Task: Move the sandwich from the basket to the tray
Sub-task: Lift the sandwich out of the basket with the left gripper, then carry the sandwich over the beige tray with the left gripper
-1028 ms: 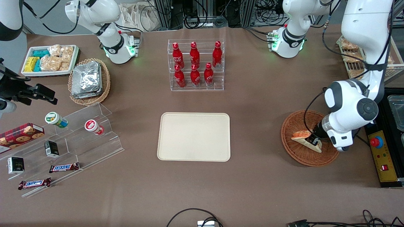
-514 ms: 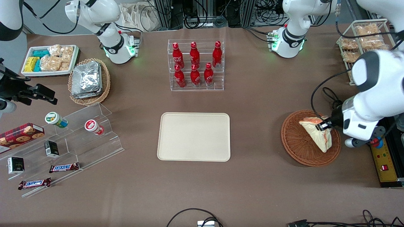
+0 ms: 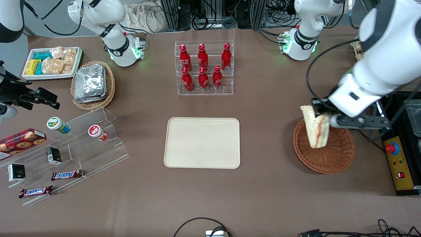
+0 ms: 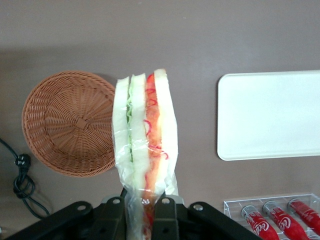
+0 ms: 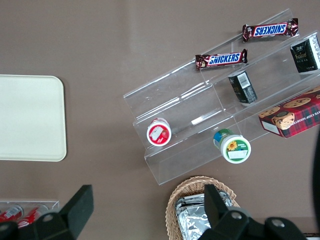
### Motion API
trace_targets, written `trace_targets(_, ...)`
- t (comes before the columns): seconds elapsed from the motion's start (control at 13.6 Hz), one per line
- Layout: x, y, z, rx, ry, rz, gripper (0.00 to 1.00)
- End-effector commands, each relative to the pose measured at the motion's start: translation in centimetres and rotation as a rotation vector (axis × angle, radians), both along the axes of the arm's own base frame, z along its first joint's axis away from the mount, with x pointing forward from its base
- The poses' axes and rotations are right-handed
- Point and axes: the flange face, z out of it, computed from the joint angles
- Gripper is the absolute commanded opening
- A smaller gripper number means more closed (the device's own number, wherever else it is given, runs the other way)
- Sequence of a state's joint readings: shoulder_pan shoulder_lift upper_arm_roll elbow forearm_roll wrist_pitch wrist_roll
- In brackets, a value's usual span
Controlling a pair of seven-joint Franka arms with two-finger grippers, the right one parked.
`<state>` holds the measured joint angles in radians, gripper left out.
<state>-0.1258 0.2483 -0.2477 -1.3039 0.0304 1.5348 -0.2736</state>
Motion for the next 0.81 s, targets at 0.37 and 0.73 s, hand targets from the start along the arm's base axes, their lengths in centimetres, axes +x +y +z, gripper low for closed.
trace_targets(0.37,-0.3,-21.4,-14.8,0.045,-0.031,0.071,0.0)
trace_targets(0.73,0.8,-24.4,-27.4,0.088,-0.035,0.003,0.0)
